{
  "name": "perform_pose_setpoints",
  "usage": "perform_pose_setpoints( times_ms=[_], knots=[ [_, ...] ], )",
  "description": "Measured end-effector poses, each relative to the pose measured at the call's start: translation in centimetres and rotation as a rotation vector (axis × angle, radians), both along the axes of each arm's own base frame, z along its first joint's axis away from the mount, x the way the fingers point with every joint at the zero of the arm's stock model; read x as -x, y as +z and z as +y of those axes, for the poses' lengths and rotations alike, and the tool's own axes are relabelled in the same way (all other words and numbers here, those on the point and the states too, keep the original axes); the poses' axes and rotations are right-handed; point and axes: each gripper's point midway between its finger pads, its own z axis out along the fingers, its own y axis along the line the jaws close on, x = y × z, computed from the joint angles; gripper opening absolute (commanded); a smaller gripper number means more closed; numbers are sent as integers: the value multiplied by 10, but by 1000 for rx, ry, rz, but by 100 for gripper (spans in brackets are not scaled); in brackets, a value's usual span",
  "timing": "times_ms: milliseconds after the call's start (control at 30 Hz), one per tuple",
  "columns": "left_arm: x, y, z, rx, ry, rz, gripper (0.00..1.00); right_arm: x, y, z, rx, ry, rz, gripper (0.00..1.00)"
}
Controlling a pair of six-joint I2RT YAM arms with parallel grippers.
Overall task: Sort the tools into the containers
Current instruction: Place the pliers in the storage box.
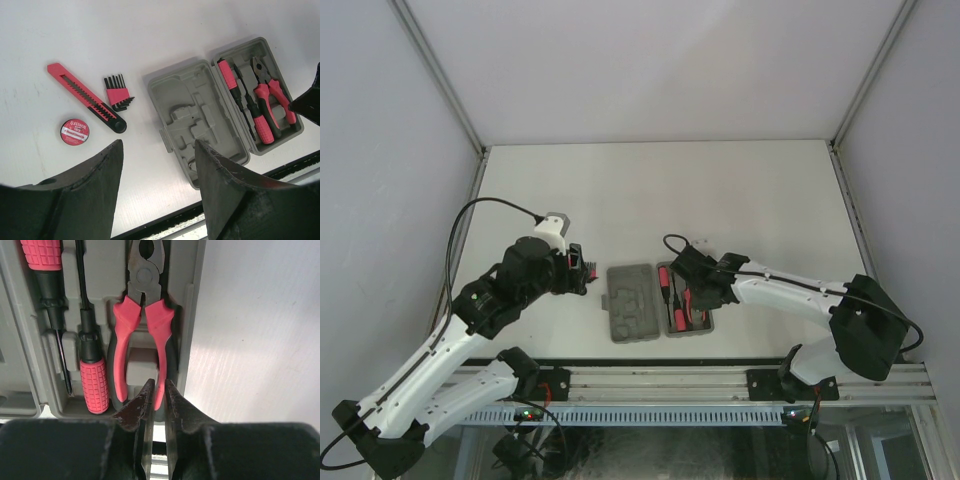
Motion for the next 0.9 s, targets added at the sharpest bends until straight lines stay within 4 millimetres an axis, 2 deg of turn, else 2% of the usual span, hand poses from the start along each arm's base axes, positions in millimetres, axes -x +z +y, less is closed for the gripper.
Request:
perform_pose_setpoints(
  times_ms=[300,900],
  knots=[
    [0,0,0,0,0,0,63,0,-1,0,1,1,3,9],
    [0,0,0,0,0,0,63,3,-14,-4,42,9,47,7]
  ],
)
